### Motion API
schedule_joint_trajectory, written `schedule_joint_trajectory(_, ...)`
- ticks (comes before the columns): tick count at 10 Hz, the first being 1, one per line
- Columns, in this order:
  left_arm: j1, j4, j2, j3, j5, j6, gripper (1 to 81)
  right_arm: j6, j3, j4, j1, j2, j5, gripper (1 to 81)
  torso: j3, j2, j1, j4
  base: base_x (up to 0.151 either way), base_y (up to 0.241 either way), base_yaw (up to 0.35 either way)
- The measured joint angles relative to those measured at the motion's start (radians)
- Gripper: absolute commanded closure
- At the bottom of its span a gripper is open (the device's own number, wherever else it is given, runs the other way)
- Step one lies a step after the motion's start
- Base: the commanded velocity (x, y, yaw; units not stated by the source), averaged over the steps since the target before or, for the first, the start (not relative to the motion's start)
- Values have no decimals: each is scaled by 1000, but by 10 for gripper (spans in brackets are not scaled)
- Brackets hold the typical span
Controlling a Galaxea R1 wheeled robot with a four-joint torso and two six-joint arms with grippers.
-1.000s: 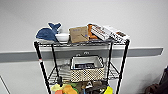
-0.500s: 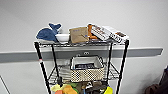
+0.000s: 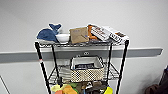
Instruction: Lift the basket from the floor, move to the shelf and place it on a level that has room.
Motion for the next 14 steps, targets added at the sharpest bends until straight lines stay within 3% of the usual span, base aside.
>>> schedule_joint_trajectory(8,115,99,348,-427,-26,11,10,-6,-434,-161,-143,316,53,10,1,-1,-1,0,0,0,0)
schedule_joint_trajectory(14,147,119,570,-784,-26,17,10,-7,-887,-231,-207,584,59,10,2,-2,-1,0,0,0,0)
